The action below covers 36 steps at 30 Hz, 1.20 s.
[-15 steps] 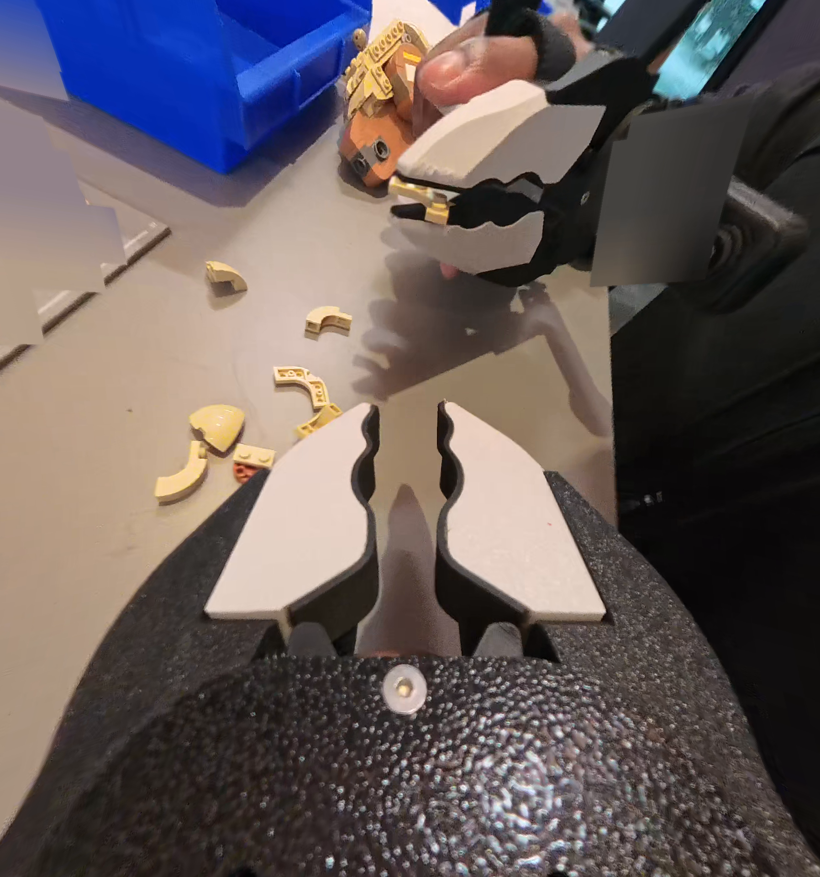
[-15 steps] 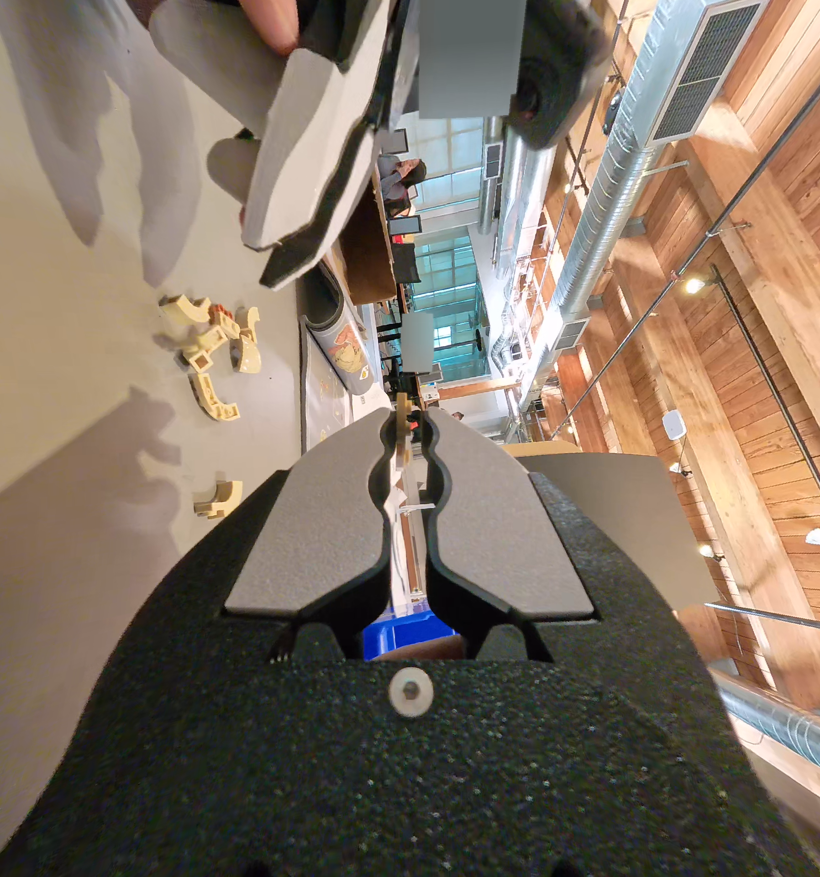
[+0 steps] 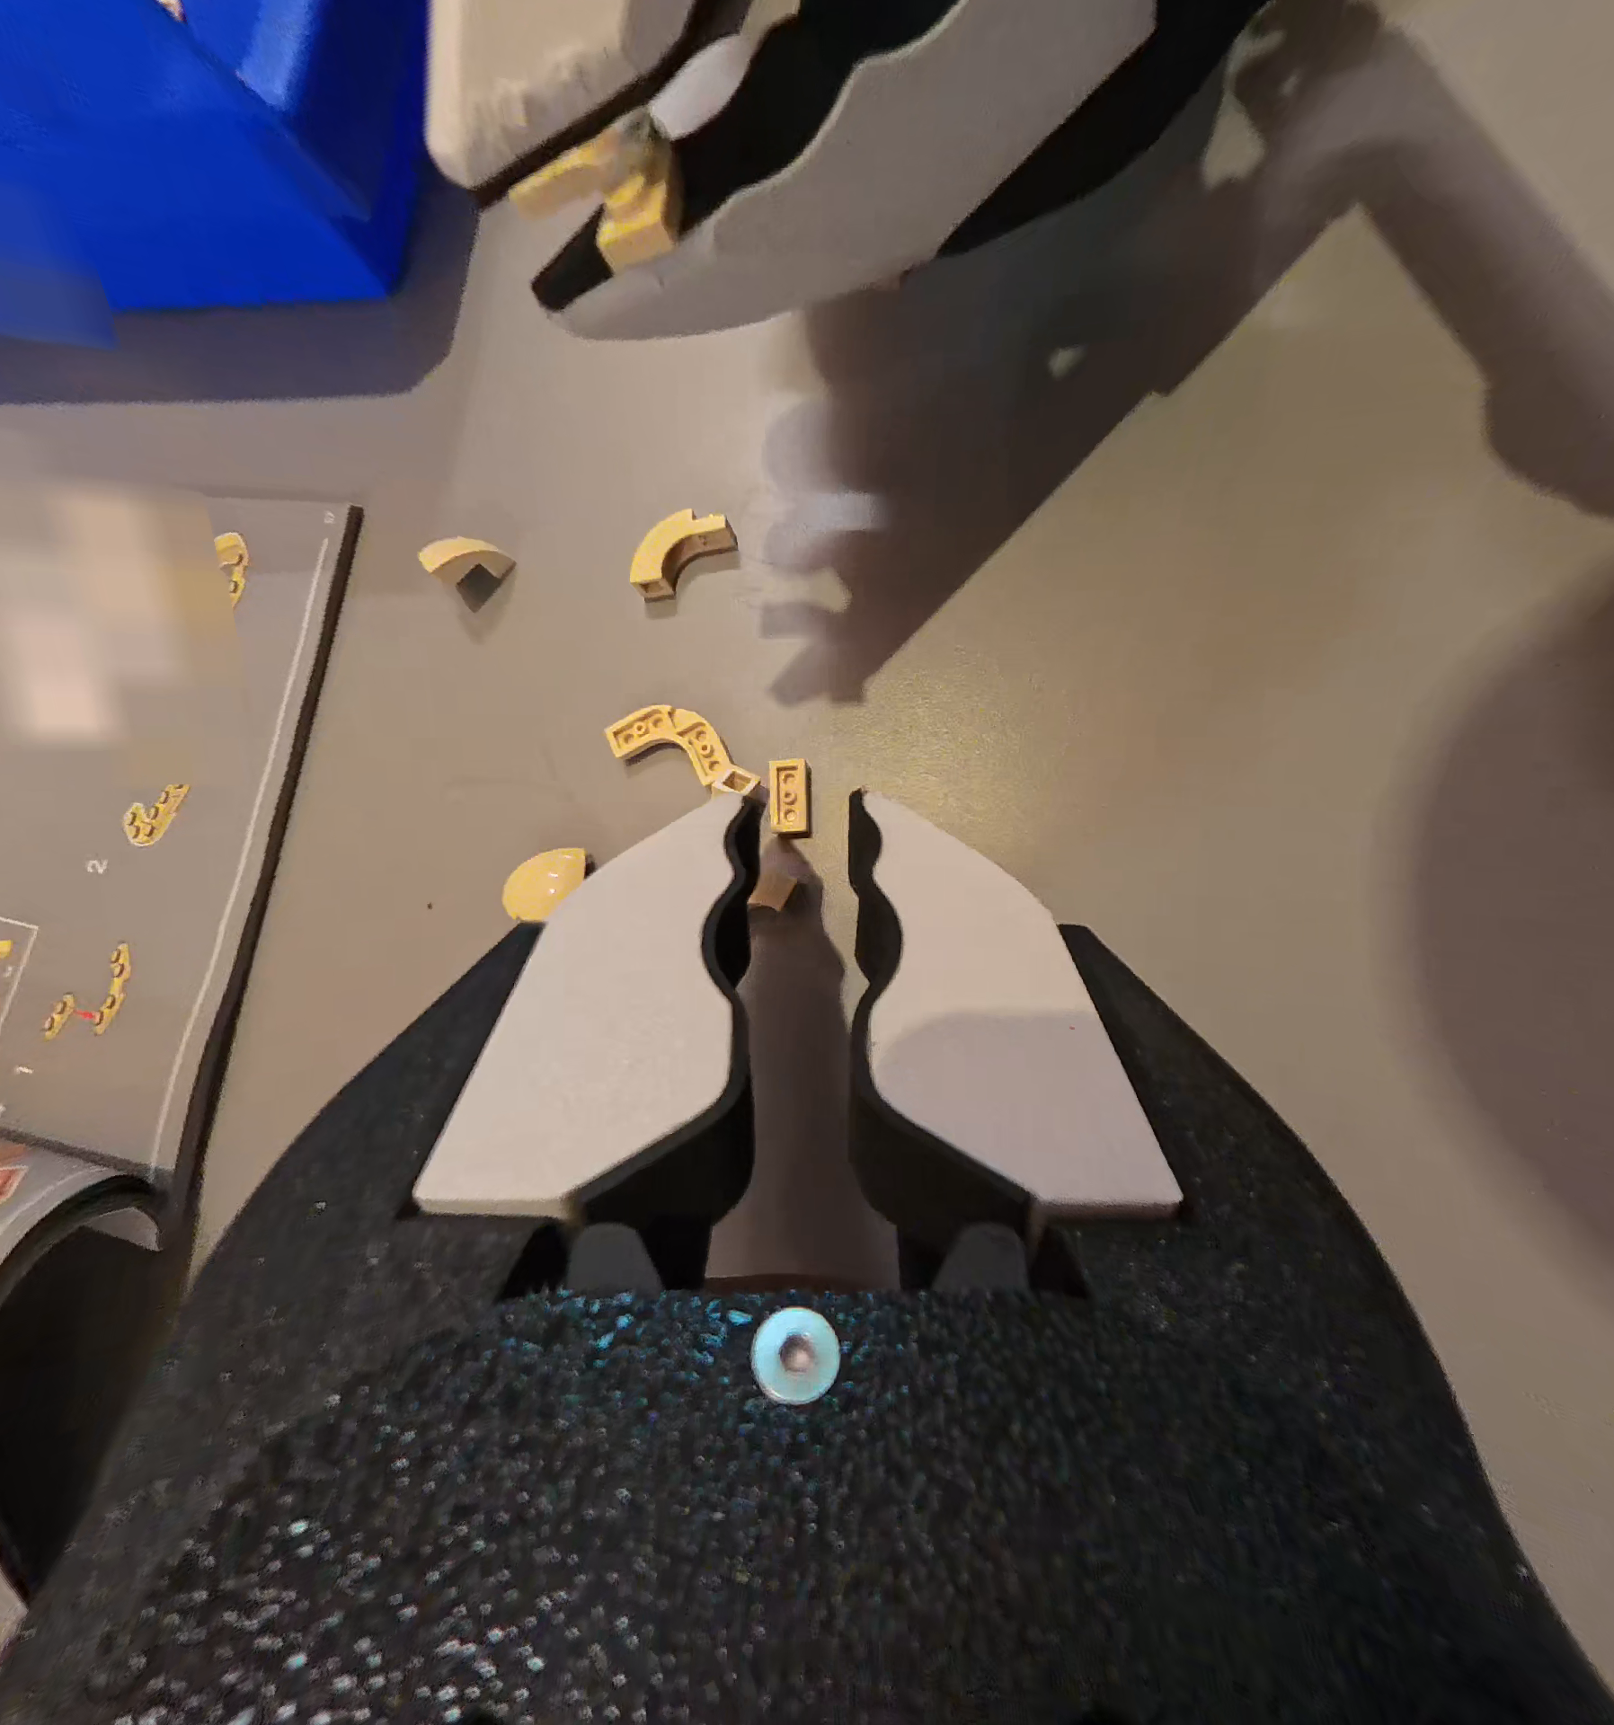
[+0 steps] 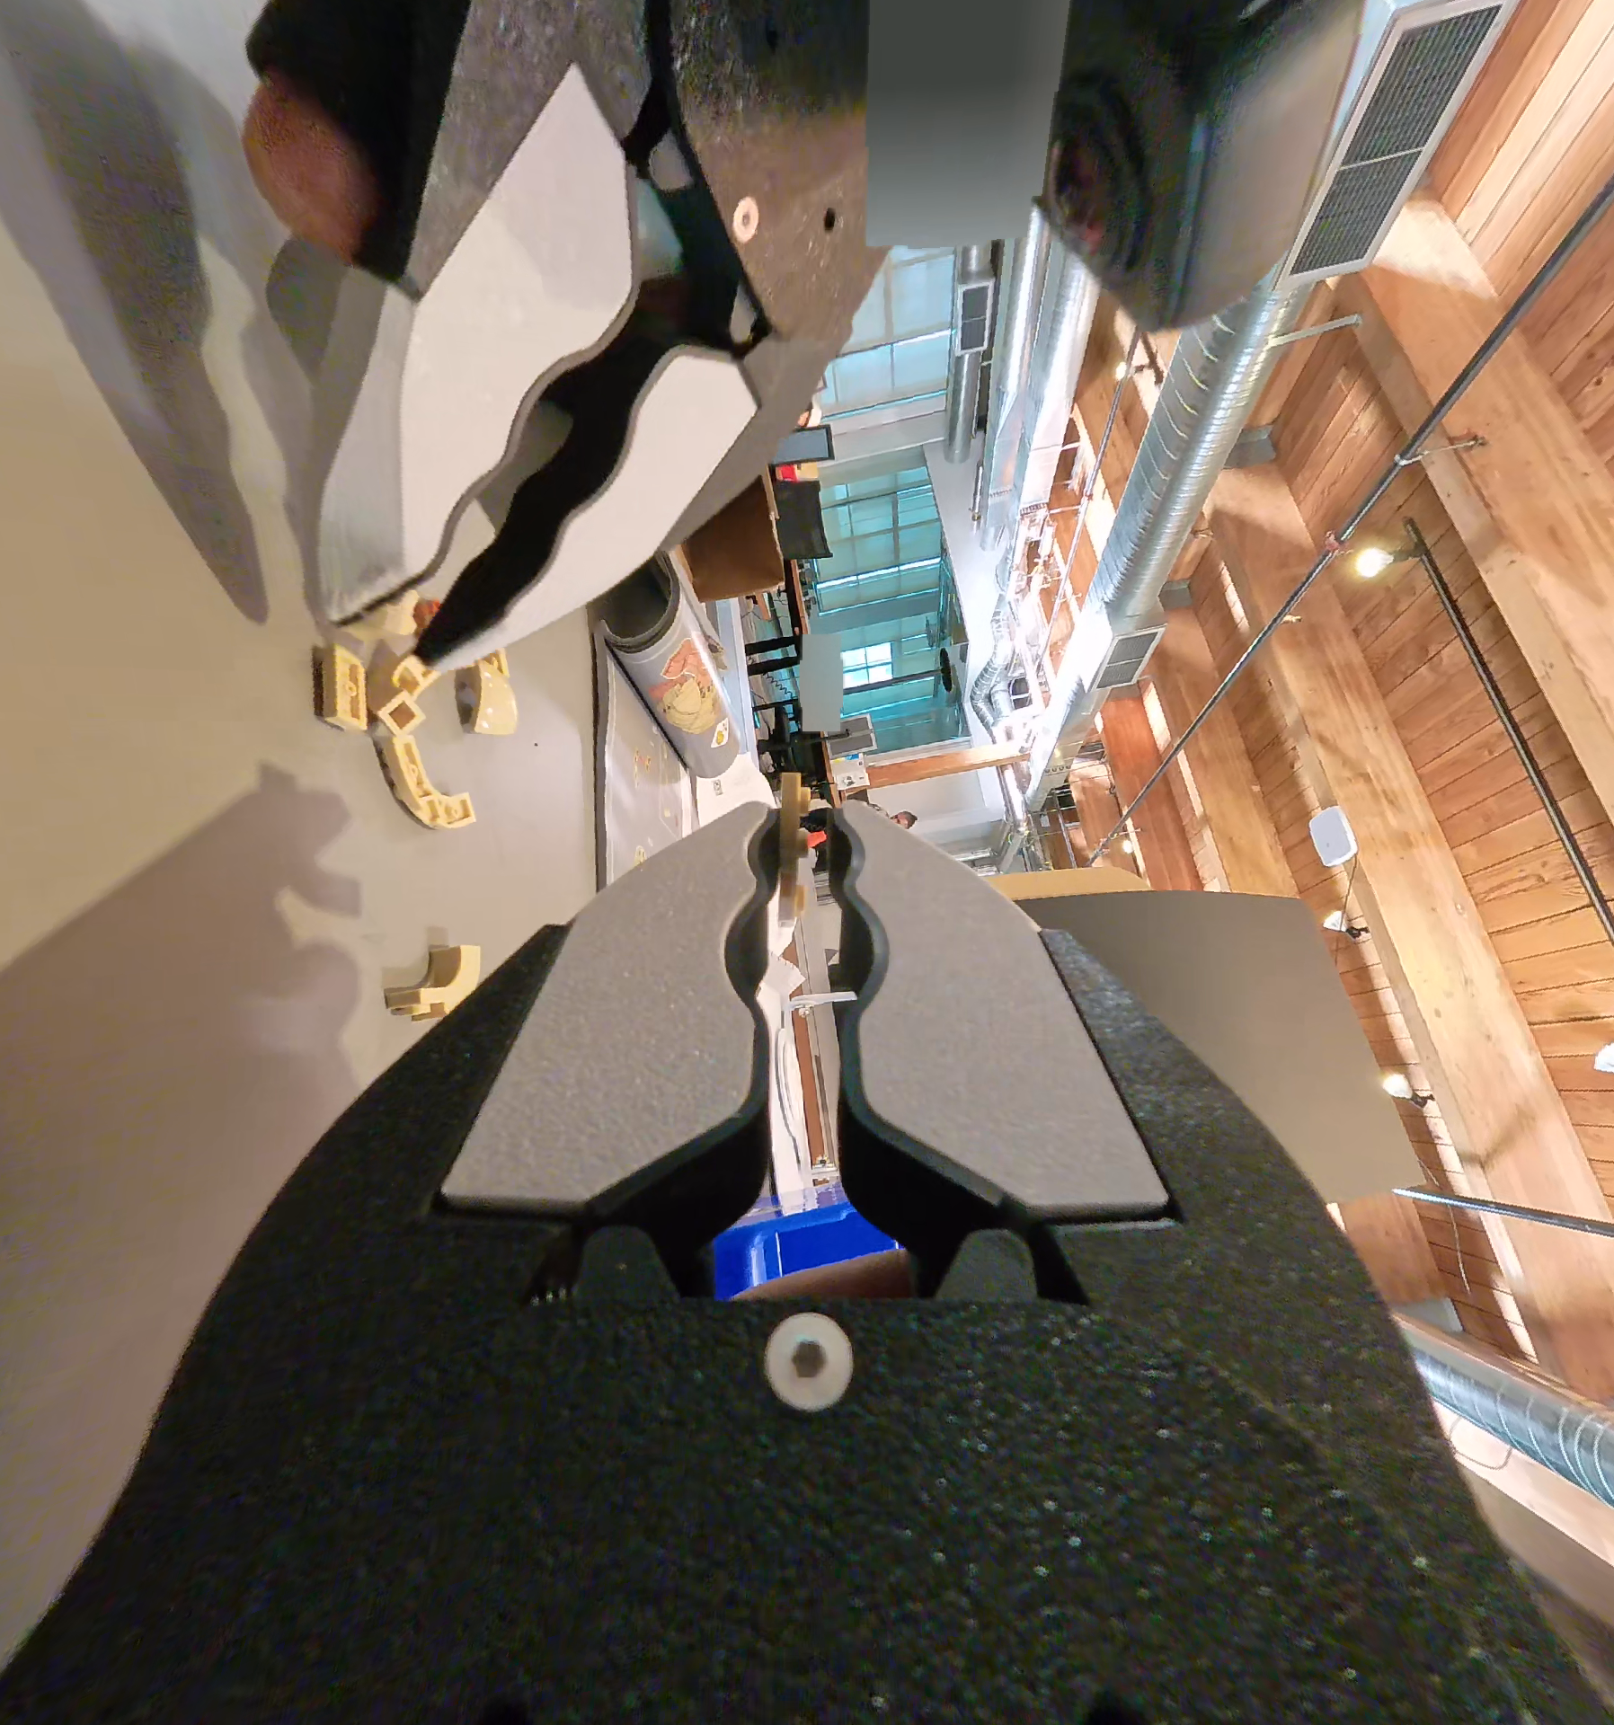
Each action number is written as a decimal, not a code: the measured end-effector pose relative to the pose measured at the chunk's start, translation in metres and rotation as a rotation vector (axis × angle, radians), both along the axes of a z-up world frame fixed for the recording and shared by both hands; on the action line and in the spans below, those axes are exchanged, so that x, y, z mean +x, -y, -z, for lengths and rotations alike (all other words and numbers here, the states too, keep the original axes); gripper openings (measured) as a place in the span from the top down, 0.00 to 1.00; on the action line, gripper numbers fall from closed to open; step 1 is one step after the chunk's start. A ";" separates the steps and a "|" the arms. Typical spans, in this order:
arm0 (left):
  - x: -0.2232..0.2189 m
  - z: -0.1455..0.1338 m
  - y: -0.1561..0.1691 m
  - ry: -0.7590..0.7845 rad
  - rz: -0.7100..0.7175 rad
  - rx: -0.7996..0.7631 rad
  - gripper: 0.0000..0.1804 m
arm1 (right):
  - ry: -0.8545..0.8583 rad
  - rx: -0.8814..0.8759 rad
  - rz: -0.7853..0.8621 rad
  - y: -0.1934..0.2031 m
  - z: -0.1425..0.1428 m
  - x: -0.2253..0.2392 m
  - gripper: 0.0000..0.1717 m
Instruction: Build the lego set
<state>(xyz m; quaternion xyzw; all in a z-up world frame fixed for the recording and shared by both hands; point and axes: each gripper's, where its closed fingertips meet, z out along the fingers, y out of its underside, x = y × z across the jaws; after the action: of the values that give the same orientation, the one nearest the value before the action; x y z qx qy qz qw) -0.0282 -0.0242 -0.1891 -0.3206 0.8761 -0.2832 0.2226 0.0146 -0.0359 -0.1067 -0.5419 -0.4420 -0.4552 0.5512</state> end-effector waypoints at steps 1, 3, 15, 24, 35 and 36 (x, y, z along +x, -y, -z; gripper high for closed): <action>0.001 0.003 0.000 -0.018 -0.008 0.002 0.91 | 0.000 0.000 -0.001 0.000 0.000 0.000 0.95; 0.003 0.010 -0.001 -0.072 -0.029 -0.006 0.92 | 0.000 0.001 -0.002 0.001 0.000 -0.001 0.95; -0.004 -0.033 0.030 -0.180 -0.036 -0.478 0.96 | -0.005 0.009 -0.005 0.003 -0.003 -0.002 0.95; -0.009 -0.066 0.009 -0.098 -0.125 -0.550 0.85 | -0.008 0.008 -0.001 0.003 -0.003 -0.002 0.95; -0.026 -0.047 -0.021 -0.049 -0.202 -0.287 0.85 | -0.017 0.001 -0.003 0.003 -0.001 -0.002 0.95; -0.026 -0.041 -0.024 -0.063 -0.221 -0.260 0.85 | -0.016 0.000 -0.003 0.003 -0.001 -0.002 0.95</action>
<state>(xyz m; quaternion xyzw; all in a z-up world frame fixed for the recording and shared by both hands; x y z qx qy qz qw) -0.0537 -0.0003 -0.1482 -0.4498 0.7980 -0.3578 0.1813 0.0125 -0.0387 -0.1057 -0.5448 -0.4385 -0.4499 0.5555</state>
